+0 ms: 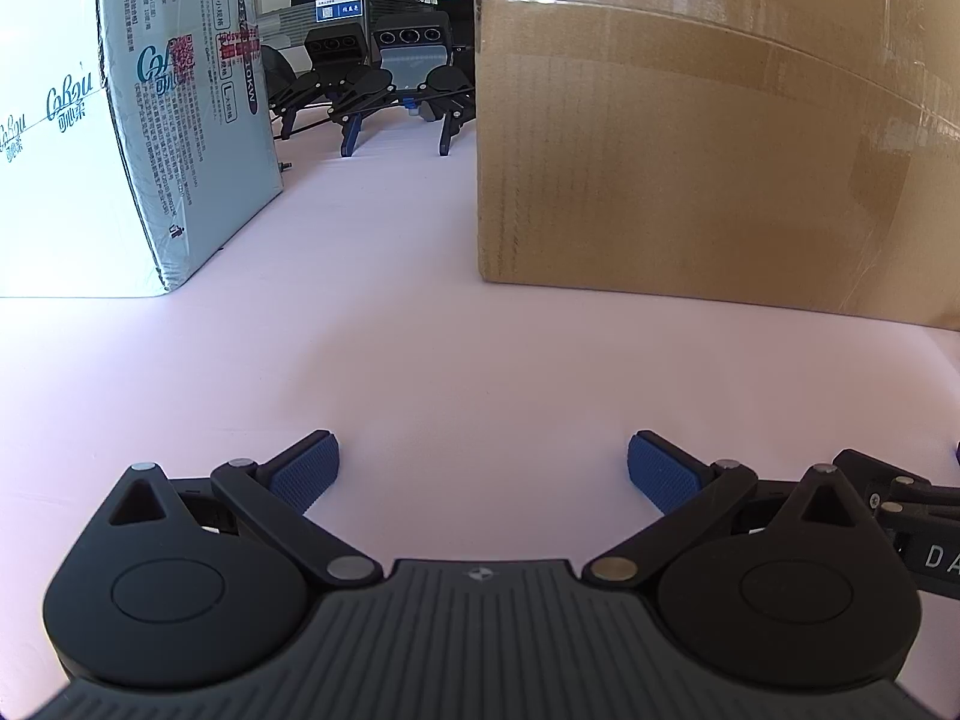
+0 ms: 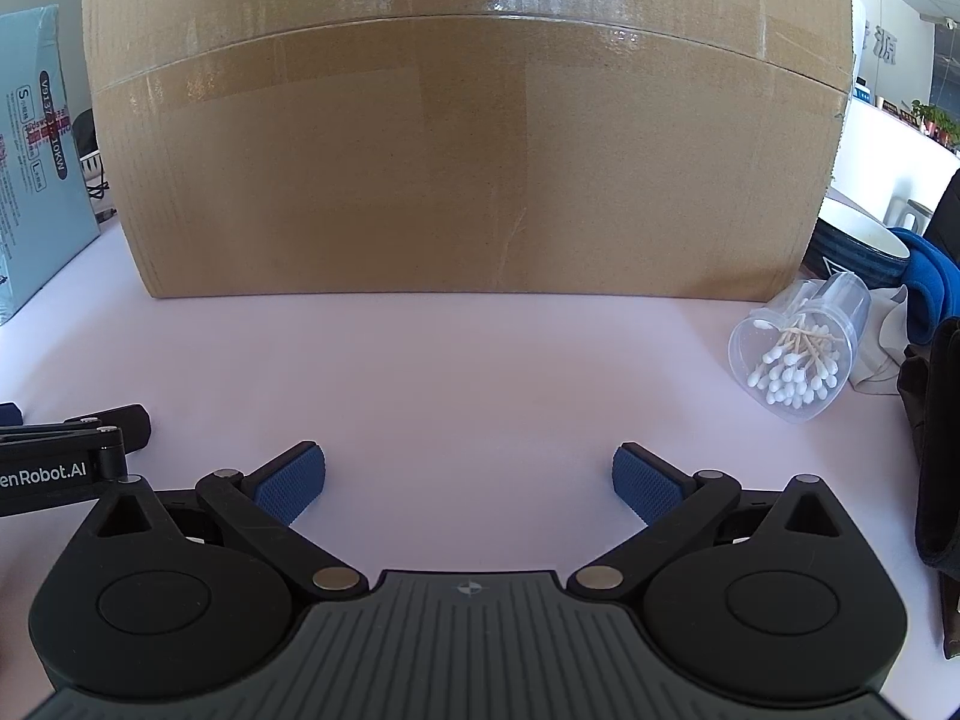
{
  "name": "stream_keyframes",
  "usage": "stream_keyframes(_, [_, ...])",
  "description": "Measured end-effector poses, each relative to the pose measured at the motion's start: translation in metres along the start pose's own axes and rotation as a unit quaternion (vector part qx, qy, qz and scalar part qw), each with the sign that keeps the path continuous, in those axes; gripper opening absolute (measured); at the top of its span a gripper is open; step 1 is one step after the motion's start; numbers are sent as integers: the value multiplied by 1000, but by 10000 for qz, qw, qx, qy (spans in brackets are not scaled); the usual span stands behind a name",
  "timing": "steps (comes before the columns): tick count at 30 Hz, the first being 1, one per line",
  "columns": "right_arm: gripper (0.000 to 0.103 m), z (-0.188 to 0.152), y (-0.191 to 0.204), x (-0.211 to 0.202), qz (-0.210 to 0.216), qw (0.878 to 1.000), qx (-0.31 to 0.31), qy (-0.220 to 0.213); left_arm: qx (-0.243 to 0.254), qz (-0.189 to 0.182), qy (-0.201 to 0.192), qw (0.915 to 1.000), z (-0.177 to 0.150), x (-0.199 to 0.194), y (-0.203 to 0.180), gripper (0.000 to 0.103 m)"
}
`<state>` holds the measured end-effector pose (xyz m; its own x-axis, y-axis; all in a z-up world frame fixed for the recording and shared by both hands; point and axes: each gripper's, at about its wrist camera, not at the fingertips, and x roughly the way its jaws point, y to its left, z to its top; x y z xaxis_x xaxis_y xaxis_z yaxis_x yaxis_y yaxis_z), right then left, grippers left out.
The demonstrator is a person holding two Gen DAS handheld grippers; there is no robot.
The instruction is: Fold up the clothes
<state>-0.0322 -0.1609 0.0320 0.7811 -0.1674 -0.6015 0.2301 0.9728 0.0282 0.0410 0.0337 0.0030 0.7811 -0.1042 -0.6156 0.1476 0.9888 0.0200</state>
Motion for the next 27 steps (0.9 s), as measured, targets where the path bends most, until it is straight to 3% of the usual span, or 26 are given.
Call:
stream_keyframes(2, [103, 3, -9, 16, -2, 10000, -9, 2, -1, 3, -1, 10000, 0, 0, -1, 103])
stream_keyframes(27, [103, 6, -8, 27, -8, 10000, -24, 1, 1, -14, 5, 10000, 0, -1, 2, 103])
